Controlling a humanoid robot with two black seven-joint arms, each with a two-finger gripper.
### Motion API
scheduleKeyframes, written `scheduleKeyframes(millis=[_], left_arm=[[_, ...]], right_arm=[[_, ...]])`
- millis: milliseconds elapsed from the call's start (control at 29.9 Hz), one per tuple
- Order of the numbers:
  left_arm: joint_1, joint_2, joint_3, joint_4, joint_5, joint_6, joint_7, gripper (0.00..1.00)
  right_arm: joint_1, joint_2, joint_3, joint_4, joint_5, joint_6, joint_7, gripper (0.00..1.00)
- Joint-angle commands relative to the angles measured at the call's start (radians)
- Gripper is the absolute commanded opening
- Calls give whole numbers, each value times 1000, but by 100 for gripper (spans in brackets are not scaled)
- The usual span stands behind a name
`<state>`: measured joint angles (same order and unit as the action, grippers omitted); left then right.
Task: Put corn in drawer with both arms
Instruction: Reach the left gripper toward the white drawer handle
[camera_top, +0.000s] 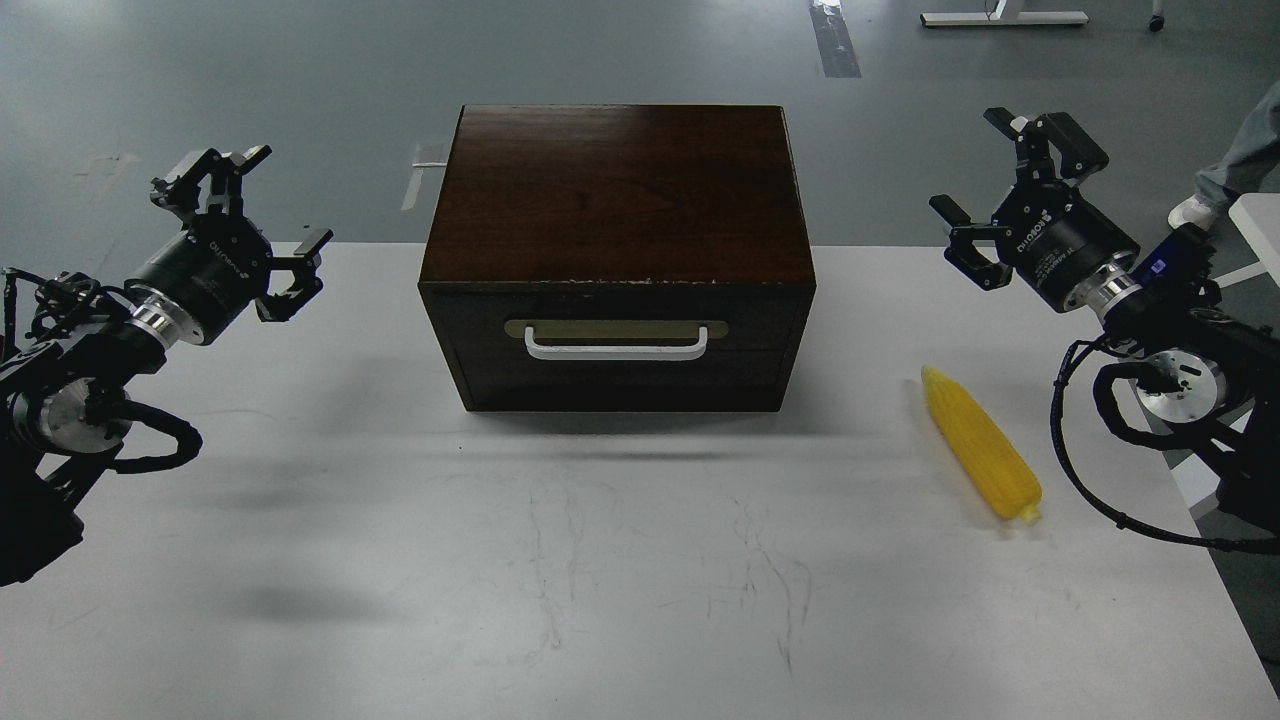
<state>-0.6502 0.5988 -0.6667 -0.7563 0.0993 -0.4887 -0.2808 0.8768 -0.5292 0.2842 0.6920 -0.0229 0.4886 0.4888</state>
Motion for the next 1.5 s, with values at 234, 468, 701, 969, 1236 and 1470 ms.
scheduleKeyframes(millis=[234, 468, 701, 969, 1236, 1470], left_arm=[[-37, 21, 13, 14, 20, 0, 0, 98], [-163, 81, 7, 32, 229, 0, -8, 98], [-327, 189, 15, -134, 287, 0, -12, 98], [-411, 280, 9, -568, 642, 0, -20, 98], [-494, 247, 15, -742, 1097, 0, -24, 98], [-583, 124, 82, -758, 1457, 0, -95, 98]], right_arm=[[-1, -3, 1, 1, 0, 0, 0, 100], [-1, -34, 1, 7, 1, 0, 0, 100], [1, -38, 1, 6, 1, 0, 0, 100], [7, -29, 0, 6, 1, 0, 0, 100], [33, -25, 0, 6, 1, 0, 0, 100], [40, -25, -2, 6, 0, 0, 0, 100]])
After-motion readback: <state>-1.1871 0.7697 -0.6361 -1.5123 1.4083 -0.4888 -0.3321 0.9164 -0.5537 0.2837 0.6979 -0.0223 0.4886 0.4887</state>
